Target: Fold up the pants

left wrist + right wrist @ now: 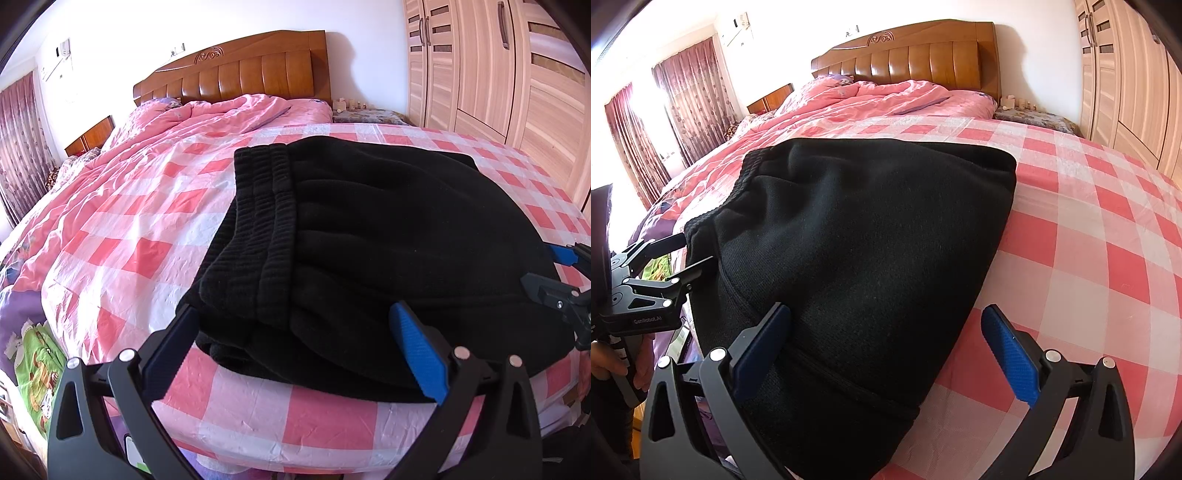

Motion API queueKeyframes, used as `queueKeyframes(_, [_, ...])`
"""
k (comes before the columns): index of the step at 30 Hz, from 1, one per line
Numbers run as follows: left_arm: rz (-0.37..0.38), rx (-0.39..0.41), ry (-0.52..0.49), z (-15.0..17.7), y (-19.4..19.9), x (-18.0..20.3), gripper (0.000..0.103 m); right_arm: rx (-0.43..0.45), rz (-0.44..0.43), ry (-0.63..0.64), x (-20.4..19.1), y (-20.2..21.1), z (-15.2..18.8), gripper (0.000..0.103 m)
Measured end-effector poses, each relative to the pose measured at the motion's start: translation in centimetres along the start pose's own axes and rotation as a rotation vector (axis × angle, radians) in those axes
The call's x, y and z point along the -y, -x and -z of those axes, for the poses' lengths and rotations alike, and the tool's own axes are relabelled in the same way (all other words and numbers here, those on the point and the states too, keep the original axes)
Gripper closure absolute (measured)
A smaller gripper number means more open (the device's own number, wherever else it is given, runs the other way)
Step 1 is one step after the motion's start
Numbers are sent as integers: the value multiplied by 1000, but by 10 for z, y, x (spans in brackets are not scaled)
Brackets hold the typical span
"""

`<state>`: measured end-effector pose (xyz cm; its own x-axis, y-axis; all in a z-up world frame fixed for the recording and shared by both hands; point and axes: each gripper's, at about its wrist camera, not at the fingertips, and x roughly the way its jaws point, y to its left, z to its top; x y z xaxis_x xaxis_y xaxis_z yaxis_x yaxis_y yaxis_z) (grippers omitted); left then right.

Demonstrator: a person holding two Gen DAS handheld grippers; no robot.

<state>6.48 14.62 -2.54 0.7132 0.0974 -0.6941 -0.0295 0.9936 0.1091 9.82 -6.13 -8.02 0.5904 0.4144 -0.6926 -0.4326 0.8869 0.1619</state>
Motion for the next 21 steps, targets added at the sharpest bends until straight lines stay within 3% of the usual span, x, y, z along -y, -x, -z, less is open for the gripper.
queueKeyframes(21, [2, -3, 5, 1, -1, 0, 1, -3, -7, -7, 0, -1, 1, 4])
